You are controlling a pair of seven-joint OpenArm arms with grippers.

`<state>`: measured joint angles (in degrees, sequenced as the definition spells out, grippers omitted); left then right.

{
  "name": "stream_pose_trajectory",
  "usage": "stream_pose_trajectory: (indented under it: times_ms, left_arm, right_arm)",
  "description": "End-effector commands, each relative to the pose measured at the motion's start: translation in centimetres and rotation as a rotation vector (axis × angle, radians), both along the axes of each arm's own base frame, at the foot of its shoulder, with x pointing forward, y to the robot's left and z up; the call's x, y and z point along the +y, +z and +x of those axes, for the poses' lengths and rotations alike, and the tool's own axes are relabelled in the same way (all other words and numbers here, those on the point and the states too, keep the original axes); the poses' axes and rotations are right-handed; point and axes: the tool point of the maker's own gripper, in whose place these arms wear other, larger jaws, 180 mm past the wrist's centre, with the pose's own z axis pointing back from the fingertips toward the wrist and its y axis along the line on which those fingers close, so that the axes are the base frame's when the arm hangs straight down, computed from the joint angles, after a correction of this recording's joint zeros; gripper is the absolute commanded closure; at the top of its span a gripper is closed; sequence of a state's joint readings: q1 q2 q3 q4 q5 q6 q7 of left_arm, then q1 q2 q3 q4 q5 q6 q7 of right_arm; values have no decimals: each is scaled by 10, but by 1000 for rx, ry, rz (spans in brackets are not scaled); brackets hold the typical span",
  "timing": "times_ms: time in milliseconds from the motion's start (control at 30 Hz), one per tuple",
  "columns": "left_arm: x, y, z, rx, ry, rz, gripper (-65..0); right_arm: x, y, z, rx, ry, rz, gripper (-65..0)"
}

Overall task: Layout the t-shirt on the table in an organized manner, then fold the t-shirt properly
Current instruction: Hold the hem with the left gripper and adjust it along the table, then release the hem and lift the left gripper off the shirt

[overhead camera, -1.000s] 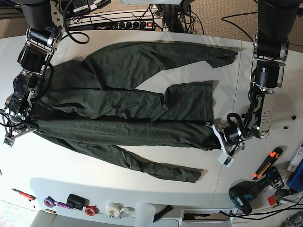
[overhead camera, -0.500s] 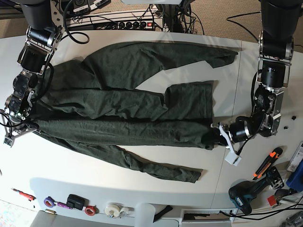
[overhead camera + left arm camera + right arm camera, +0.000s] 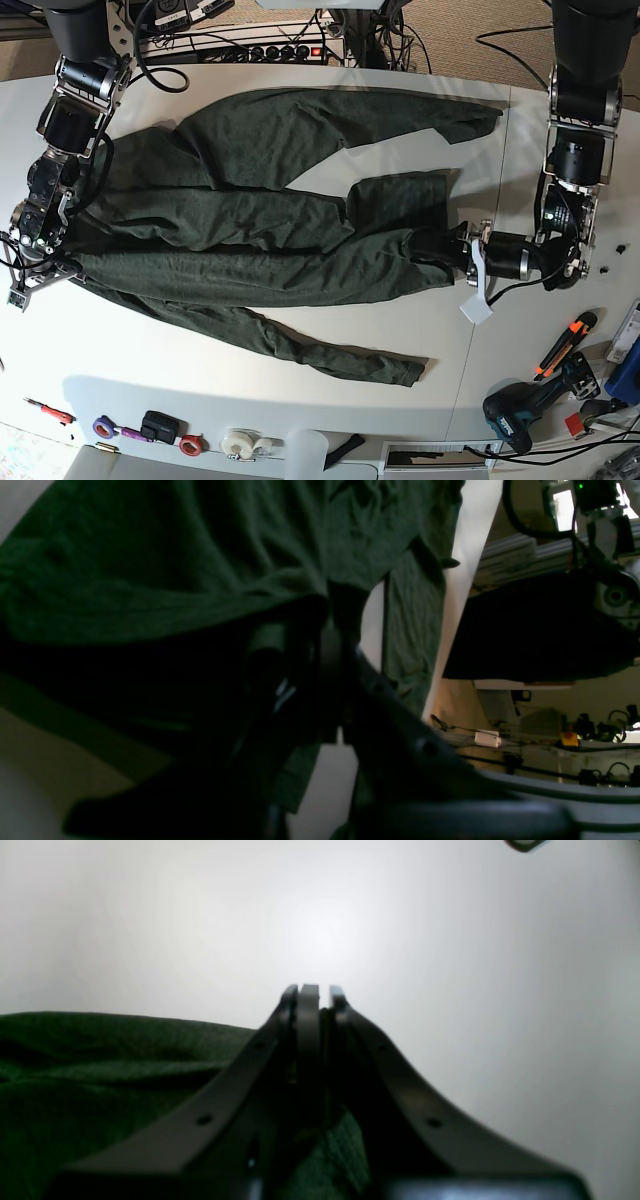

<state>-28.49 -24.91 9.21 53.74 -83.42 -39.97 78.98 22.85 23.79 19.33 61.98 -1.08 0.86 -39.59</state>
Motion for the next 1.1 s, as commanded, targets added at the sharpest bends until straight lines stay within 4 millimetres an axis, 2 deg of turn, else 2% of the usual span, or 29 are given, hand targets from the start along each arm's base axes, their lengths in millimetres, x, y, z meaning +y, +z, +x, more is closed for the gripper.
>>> stream_pose_trajectory:
  times_ms: [0,333,500,667,867,1067]
  left_arm:
    - [4,21,15,-56,19,-23,0]
    - [4,22,17,-60,26,-28,0]
    - [2,29,28,-93,80,-69,0]
    - [5,58,68,-222,259,-175,0]
    - [21,77,113,-450,374,-67,0]
    - [25,101,143,-653,393,39,0]
  right_arm:
    - [-13,30,8,-64,-10,-53,0]
    - [-13,30,8,-65,-10,-53,0]
    - [-13,30,8,-65,-10,-53,0]
    - [-14,34,11,-87,-3,-66,0]
    - [-13,49,21,-150,9,-81,0]
    - [-13,71,33,-212,13,-92,0]
